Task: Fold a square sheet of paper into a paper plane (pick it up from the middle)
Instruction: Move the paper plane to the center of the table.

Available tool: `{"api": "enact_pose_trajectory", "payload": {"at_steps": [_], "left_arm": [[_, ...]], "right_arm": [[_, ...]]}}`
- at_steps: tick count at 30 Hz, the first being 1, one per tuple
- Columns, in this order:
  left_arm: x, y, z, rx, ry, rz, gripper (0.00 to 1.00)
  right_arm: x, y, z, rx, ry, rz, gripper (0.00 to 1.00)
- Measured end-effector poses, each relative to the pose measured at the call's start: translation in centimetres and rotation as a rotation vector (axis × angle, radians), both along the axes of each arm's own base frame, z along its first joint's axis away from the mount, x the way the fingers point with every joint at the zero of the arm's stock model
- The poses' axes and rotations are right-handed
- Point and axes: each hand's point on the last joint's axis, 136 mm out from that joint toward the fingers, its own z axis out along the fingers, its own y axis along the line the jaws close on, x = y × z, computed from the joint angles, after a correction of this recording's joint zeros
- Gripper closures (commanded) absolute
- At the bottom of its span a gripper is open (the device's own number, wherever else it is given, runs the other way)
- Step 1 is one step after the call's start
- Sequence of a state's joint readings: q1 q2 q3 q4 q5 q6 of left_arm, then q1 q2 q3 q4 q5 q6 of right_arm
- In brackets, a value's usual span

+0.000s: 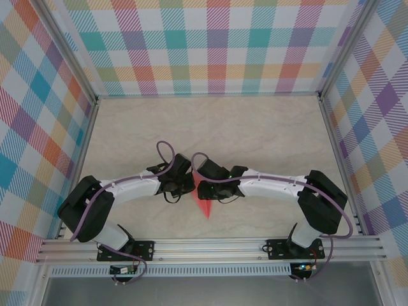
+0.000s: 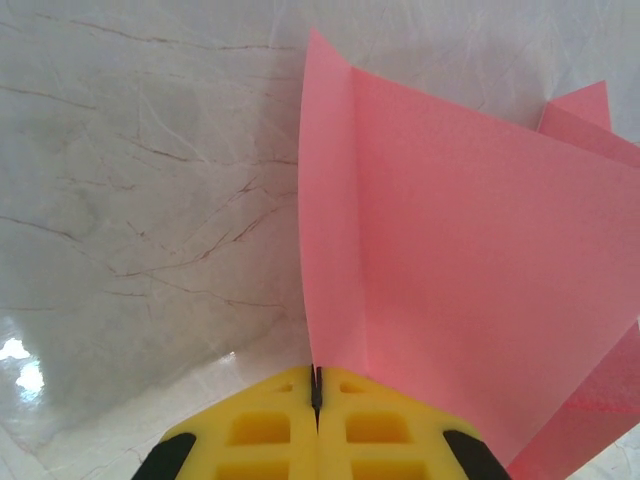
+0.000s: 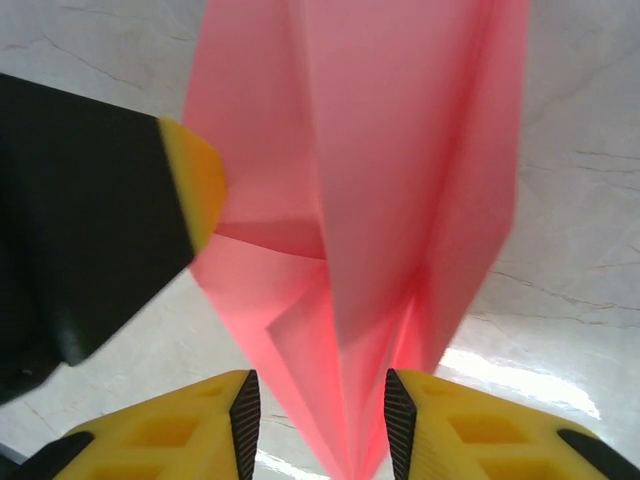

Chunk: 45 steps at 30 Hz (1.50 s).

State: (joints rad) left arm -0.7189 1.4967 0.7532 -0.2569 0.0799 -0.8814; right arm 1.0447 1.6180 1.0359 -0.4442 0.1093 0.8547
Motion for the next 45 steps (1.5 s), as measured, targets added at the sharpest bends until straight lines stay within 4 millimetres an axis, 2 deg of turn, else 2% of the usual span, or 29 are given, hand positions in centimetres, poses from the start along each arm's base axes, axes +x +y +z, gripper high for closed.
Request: {"api": "enact_pose_trajectory", "payload": {"at_steps": [4,10,14,23,27,32,34,40,45], "left_arm": [[-0.2,0.2,-0.2,0.005,0.001,0.001,0.89],[-0.2,0.7,0.7,0.006,-0.019,0.015,0.74],[-0.1,1.2,1.5,0.002,-0.033,0.036,0.70],[0.6,4.3,2.2,0.010,-0.024,0.125,0.54],[0.7,5.2,2.4,0.012,-0.024,0.149,0.52],[0.4,5.8,2.0,0.024,-0.007,0.161,0.50],[0.4,6.0,1.9,0.026,-0.003,0.164,0.50],[0.3,6.1,1.7,0.028,0.002,0.166,0.49],[0.2,6.1,1.7,0.029,0.003,0.166,0.48]], "right_arm": [[0.1,0.5,-0.8,-0.033,0.015,-0.015,0.54],[-0.2,-0.2,-2.3,-0.090,0.043,-0.041,0.52],[-0.3,-0.3,-2.2,-0.099,0.045,-0.043,0.50],[-0.3,0.3,-2.0,-0.101,0.046,-0.047,0.40],[-0.2,0.6,-1.6,-0.109,0.032,-0.053,0.39],[-0.2,0.7,-1.1,-0.119,0.013,-0.057,0.43],[-0.8,0.8,-1.2,-0.123,0.019,-0.056,0.47],[-2.9,1.0,-1.5,-0.147,0.045,-0.047,0.46],[-3.2,0.7,-2.3,-0.190,0.062,-0.062,0.43]]}}
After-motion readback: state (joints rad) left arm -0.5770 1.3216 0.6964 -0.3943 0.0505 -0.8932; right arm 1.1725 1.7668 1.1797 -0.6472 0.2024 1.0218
